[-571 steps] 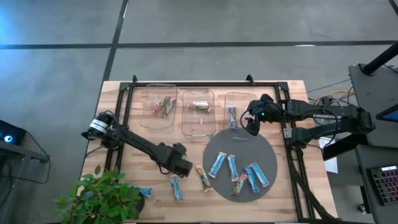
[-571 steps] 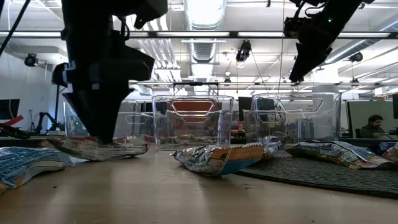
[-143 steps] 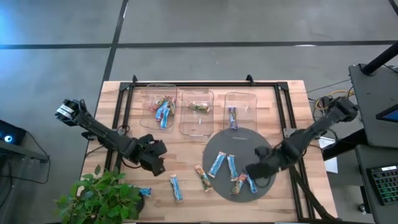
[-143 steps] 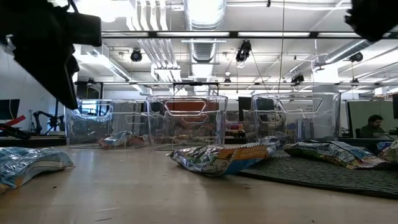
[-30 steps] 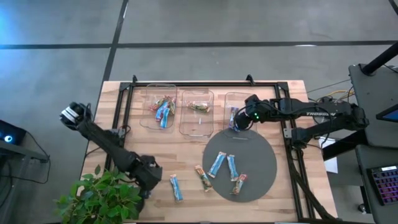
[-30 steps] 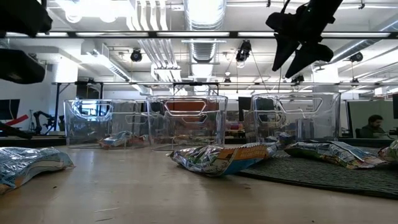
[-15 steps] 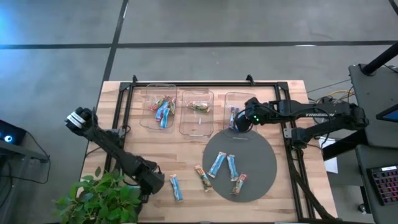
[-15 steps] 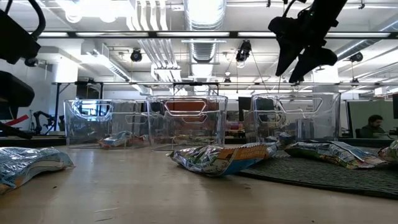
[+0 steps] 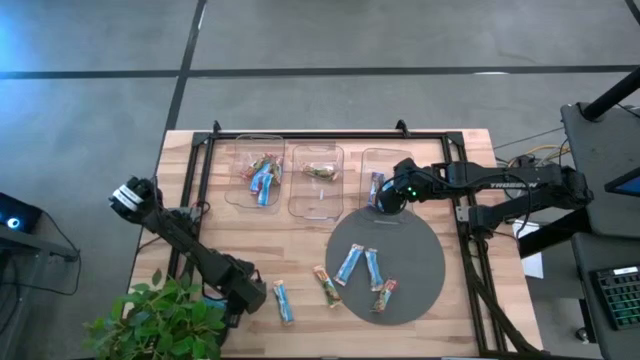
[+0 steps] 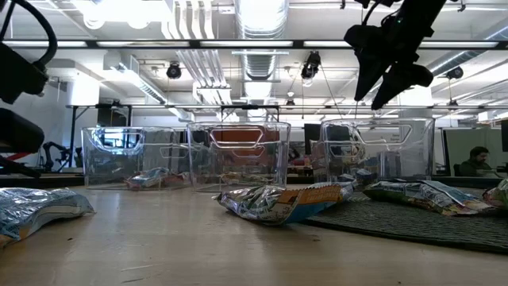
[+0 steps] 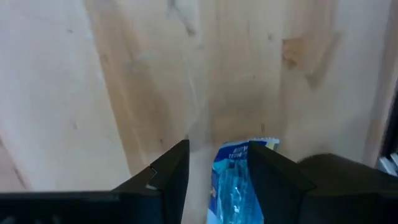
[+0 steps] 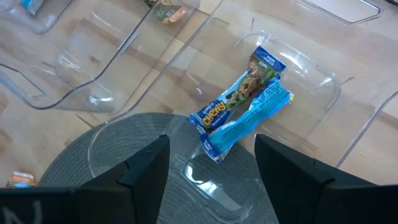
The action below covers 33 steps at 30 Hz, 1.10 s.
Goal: Pick and place Granola Bars by type
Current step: Put the blue snack bar into the right transparent bin
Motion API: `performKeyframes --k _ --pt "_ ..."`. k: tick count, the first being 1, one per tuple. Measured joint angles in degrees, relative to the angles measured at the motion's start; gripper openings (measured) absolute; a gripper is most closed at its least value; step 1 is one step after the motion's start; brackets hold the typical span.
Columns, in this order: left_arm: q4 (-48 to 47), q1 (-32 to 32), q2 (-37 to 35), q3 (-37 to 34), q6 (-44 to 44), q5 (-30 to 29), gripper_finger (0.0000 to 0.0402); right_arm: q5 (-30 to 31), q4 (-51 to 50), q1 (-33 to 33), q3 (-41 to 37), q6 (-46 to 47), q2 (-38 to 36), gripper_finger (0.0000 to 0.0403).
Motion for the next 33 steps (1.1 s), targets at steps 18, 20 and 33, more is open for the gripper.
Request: performKeyframes --k 18,20,33 --pt "-1.9 0.5 0.2 -0.1 1.5 0.7 0.0033 0.2 0.2 0.0 0.0 0.0 0.0 0.0224" --pt "-3.8 0.9 0.2 0.4 2.0 0.5 0.0021 0.2 0.3 0.0 0.0 0.0 0.0 0.0224" --pt "-17.8 11.9 -3.3 10.2 6.0 -11.5 0.0 5.0 4.1 0.0 2.5 -1.1 -0.1 0.0224"
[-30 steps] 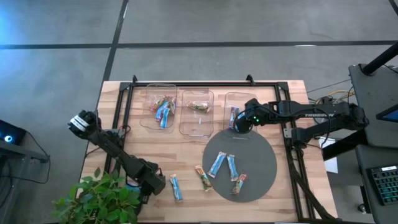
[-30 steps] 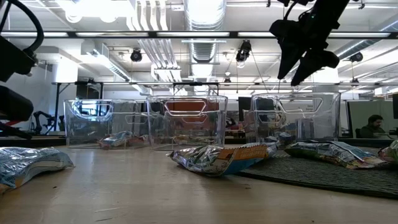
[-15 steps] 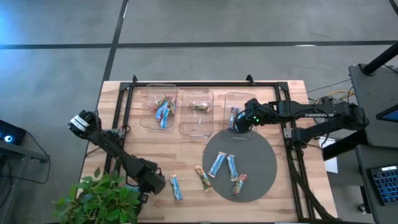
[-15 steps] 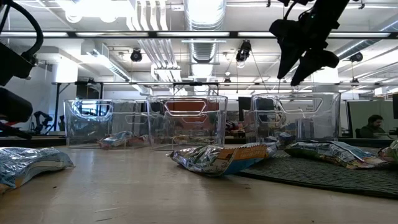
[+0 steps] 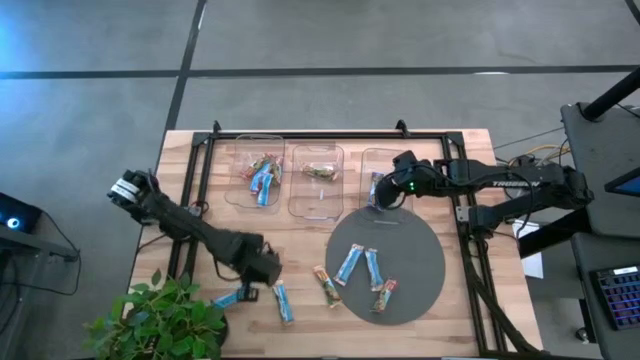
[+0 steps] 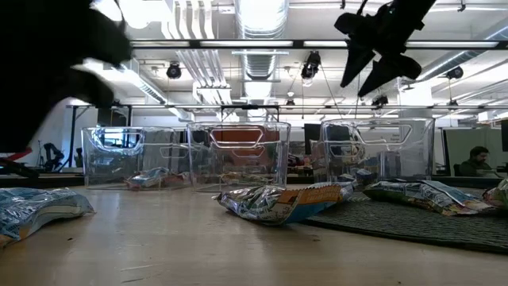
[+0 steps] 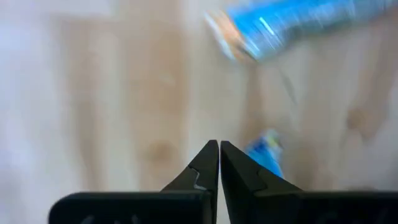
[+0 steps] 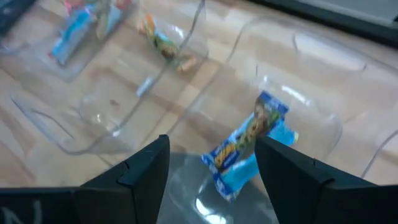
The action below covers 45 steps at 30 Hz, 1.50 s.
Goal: Pick and place Granola Bars by type
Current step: Put the blue snack bar into the right transparent bin
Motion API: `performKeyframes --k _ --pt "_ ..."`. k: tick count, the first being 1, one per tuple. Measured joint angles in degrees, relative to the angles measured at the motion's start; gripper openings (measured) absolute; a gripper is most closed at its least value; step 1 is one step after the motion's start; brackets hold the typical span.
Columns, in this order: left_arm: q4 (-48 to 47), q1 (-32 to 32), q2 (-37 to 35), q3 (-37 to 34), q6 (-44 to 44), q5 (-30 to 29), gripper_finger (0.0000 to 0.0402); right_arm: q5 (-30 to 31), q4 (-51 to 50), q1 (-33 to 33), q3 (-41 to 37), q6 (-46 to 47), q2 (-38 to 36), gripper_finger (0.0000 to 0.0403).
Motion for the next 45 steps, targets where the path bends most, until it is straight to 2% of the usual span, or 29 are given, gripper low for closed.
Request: performKeyframes --k 3,6,10,14,17,21,23,27,37,45 --pt "-1.9 4.2 -3.1 2.2 0.2 -6.2 0.0 1.6 0.2 0.0 1.8 -2.0 0.0 0.0224" --pt "-1.9 9.2 -6.4 4.1 1.2 -10.0 0.0 3.1 0.3 0.0 4.0 -3.3 0.0 0.0224" --pt "-2.0 14.7 -10.4 5.7 3.2 -11.1 0.0 3.5 -0.4 0.1 6.5 -5.6 0.0 0.0224" --pt "-3.6 15.8 -12.2 5.5 4.5 -9.1 0.0 3.5 -2.7 0.4 7.1 -5.7 0.0 0.0224" --pt "-5.3 14.9 -11.8 4.3 2.3 -4.5 0.0 3.4 -3.9 0.5 6.1 -4.5 0.0 0.0224" --pt "-4.9 13.5 -10.4 2.0 -4.5 8.4 0.0 2.1 -4.5 0.8 4.9 -2.4 0.1 0.0224" --pt "-4.9 12.2 -9.6 0.6 -7.6 11.1 0.0 1.9 -4.6 0.9 4.3 -2.1 0.1 0.0224" --pt "-5.3 9.1 -7.9 -1.4 -11.0 11.1 0.0019 1.8 -4.5 1.0 3.4 -2.0 0.2 0.0224" --pt "-3.7 -0.3 -5.5 -2.0 -20.3 9.8 0.0135 1.2 -4.4 1.0 2.4 -1.3 0.2 0.0224" --pt "-3.0 -5.4 -0.1 -2.9 -32.0 11.3 0.0151 1.2 -4.4 1.0 1.7 -1.3 0.2 0.0224"
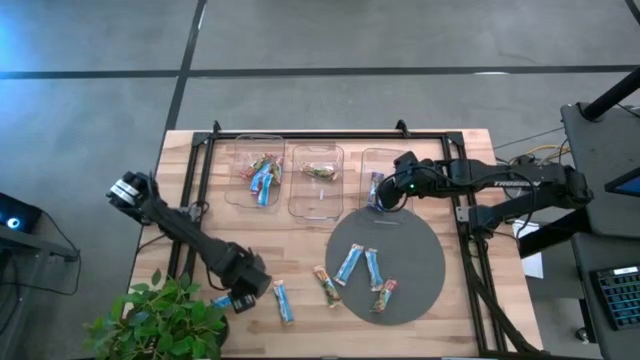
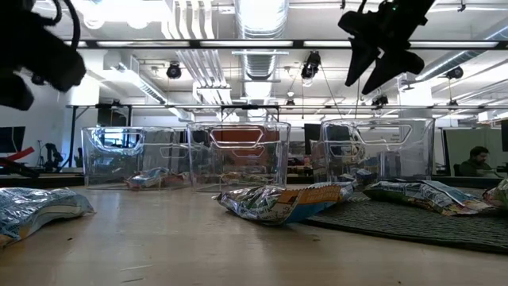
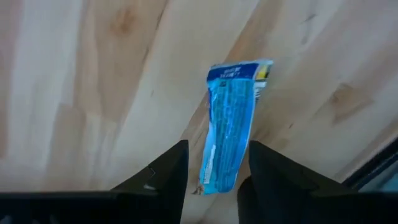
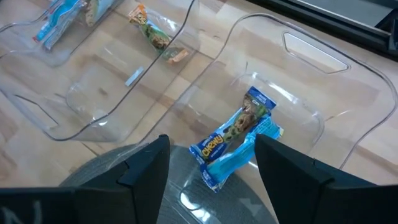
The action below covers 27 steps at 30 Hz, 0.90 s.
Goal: Pick and place Granola Bars by type
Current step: Put the blue snack bar into the right transparent bin
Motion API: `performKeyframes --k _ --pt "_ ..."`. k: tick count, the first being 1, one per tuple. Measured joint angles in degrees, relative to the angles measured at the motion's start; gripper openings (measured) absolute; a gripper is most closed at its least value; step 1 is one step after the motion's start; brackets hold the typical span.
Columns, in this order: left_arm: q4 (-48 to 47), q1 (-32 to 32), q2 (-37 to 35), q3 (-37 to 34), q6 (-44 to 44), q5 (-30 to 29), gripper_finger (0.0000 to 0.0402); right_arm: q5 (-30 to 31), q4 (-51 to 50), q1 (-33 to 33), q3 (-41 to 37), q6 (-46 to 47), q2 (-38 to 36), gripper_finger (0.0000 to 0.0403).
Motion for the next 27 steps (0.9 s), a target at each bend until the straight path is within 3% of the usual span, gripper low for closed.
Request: performKeyframes --k 8,27 --pt "1.2 -0.2 7.7 2.7 0.0 6.0 0.0151 -0.1 0.0 0.0 -0.1 0.3 0.0 0.0224" --pt "1.7 -1.0 13.7 2.9 -2.4 2.9 0.0152 -0.9 0.0 0.0 -0.1 1.5 0.0 0.0224"
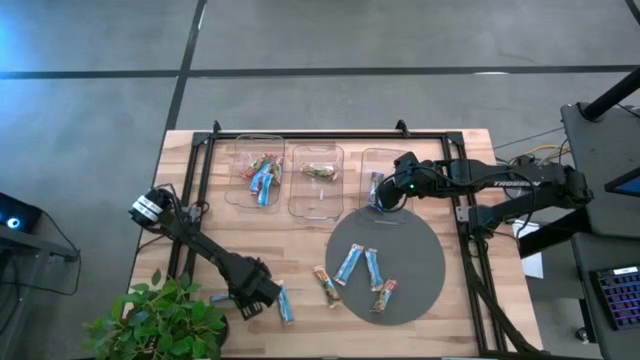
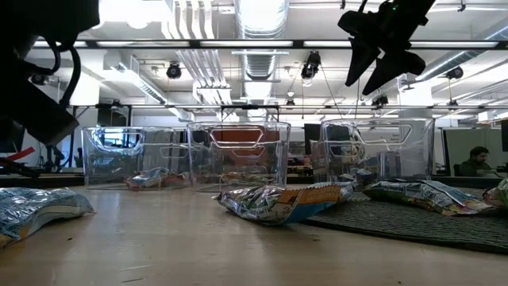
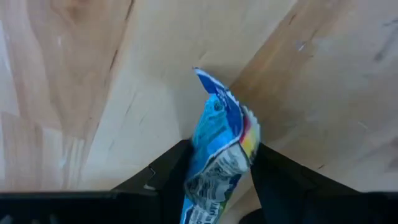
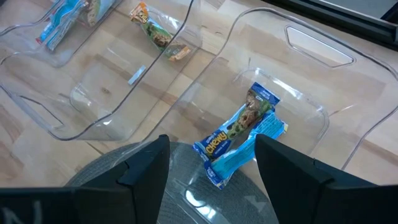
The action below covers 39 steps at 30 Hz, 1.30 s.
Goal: Pick and place Granola Bars by type
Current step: Put the blue snack bar into the right transparent bin
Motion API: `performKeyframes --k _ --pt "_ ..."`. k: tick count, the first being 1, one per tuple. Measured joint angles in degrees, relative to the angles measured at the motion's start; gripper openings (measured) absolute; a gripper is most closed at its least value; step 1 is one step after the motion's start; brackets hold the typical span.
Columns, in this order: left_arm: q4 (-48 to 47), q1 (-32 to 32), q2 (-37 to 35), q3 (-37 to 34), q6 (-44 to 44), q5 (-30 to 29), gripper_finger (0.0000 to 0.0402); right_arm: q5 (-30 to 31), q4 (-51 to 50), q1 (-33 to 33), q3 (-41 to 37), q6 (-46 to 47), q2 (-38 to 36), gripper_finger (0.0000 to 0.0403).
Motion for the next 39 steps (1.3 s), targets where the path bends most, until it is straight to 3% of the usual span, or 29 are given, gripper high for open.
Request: performKeyframes --k 8,19,29,33,39 --pt "-1.1 0.0 0.6 0.4 3.3 -0.7 0.0144 0.0 -0.1 0.0 0.0 0.0 0.0 0.0224" --pt "-5.5 1.7 -0.5 0.3 8.6 -5.1 0.0047 0.4 0.0 0.0 0.0 -0.2 0.0 0.0224" --pt "-4.7 11.6 -12.3 3.3 8.8 -11.1 0.0043 0.4 0.2 0.0 0.0 -0.2 -0.2 0.0224" --pt "2.9 17.5 -20.4 5.0 8.8 -12.8 0.0043 -0.7 0.2 0.3 0.0 -0.2 -1.2 0.0224" --pt "29.9 28.6 -30.5 4.0 14.2 -14.4 0.0043 0.6 -0.9 2.4 0.0 0.0 -4.1 0.0224"
